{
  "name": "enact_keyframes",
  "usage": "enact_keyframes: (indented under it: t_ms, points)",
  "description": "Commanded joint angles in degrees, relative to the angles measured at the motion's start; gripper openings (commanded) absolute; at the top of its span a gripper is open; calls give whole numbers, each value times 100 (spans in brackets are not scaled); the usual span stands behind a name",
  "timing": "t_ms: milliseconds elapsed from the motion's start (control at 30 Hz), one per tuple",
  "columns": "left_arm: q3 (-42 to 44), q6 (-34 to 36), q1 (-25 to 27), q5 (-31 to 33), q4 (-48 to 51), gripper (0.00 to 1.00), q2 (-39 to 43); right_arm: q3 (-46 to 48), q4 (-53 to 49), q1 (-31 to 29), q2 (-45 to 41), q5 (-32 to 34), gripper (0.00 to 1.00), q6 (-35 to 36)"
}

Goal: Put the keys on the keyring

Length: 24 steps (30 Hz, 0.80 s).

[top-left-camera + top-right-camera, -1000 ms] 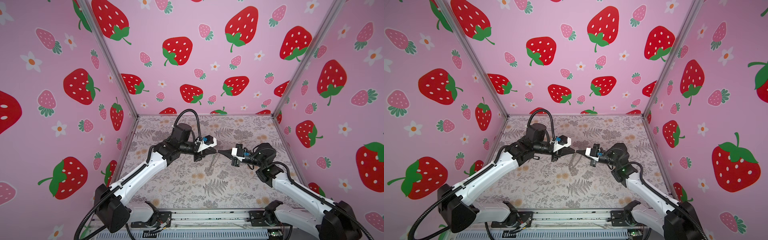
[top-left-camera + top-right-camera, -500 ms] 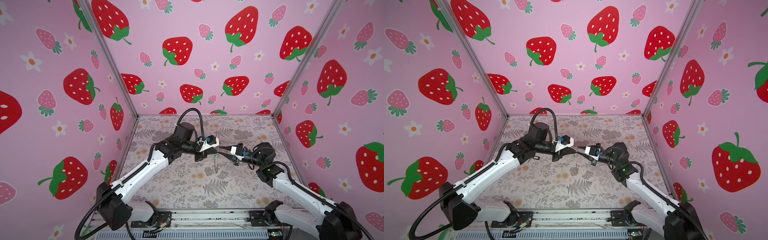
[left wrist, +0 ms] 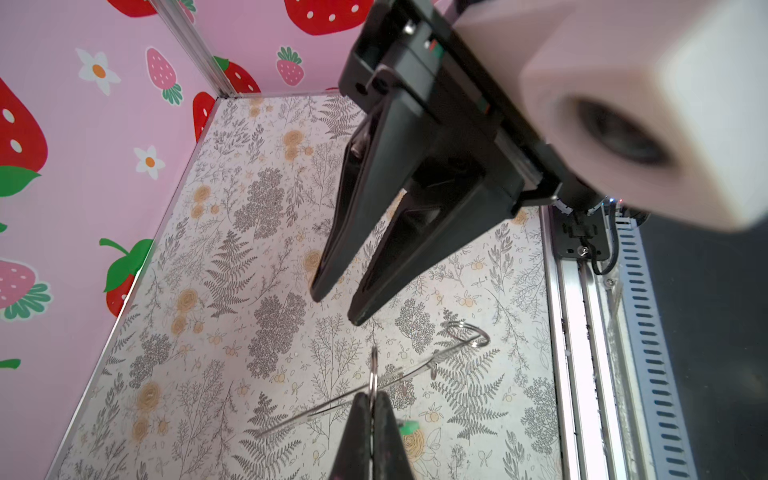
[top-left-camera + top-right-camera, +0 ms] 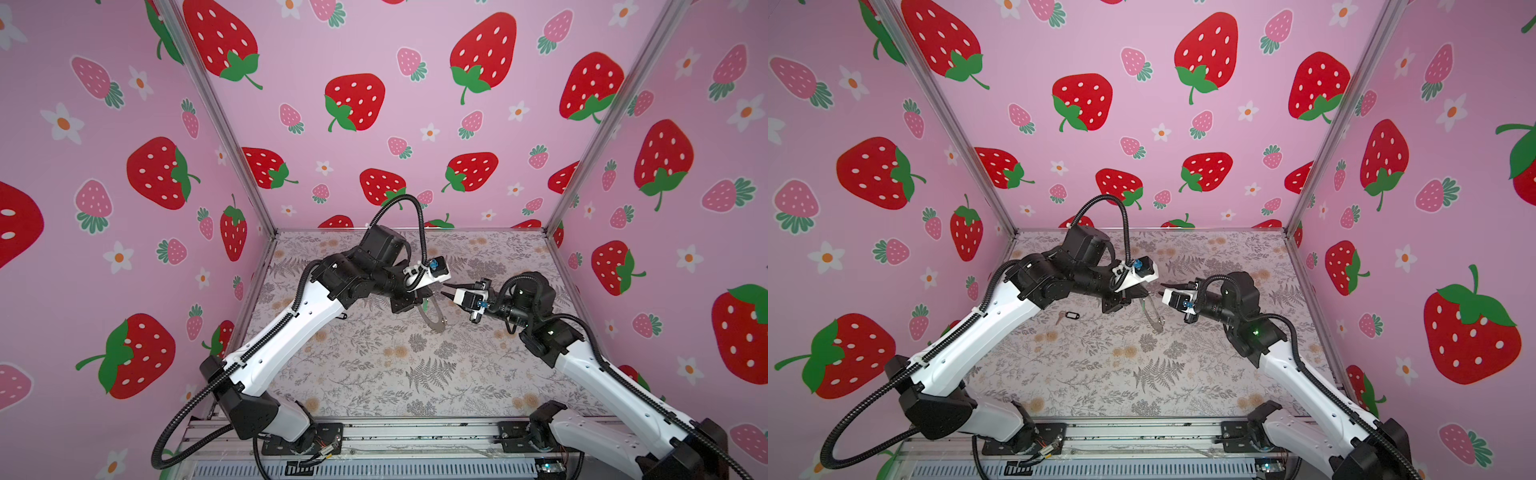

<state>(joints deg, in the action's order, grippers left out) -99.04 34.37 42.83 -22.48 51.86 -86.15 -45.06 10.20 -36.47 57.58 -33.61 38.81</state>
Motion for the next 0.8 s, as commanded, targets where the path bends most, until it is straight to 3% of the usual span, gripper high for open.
enact_keyframes:
  t_ms: [0, 767]
  points:
    - [-569, -161, 41, 331, 703, 0, -211, -128, -163, -121, -45, -19, 22, 439]
    - [-834, -212, 248, 553, 836, 0, -438, -214, 352, -282, 245, -199, 19, 67]
